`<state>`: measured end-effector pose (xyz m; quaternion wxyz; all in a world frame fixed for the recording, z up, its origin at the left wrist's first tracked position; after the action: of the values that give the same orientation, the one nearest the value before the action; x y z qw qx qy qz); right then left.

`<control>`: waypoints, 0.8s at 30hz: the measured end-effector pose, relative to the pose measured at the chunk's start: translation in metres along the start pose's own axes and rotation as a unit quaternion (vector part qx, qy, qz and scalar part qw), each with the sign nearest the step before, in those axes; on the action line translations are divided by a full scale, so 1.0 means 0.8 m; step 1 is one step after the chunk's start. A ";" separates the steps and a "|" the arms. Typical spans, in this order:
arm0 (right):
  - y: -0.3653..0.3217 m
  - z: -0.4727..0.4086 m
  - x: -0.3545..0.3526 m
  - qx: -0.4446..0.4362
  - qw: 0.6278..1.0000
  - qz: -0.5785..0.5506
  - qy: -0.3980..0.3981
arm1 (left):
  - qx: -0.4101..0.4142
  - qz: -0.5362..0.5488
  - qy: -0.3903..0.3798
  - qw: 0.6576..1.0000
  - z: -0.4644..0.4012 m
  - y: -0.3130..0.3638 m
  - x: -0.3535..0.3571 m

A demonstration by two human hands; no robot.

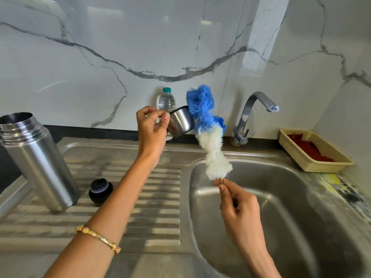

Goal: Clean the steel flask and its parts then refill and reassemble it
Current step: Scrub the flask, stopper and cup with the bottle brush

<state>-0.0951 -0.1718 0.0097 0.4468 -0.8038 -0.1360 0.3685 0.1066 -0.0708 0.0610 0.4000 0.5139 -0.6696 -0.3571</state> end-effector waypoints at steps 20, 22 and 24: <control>0.006 0.017 0.033 0.295 0.889 -0.296 -0.186 | 0.426 -0.363 -0.023 0.829 0.021 -0.003 0.005; 0.005 0.015 0.030 0.304 0.880 -0.308 -0.195 | 0.465 -0.389 -0.007 0.795 0.016 0.001 0.004; 0.006 0.016 0.027 0.306 0.874 -0.317 -0.204 | 0.474 -0.388 -0.001 0.790 0.006 0.005 0.004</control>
<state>-0.0898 -0.1550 -0.0083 0.7257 -0.4476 -0.3523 0.3859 0.1005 -0.0729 0.0629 -0.0670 0.8553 -0.4995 -0.1204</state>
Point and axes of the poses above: each hand's wrist, its own z-axis away from the middle knuckle, its own x-axis out of the palm, y = z × x, the point moved 4 cm from there along -z, towards the middle knuckle, and after that the axes turned 4 degrees about z, right-handed, at the moved point
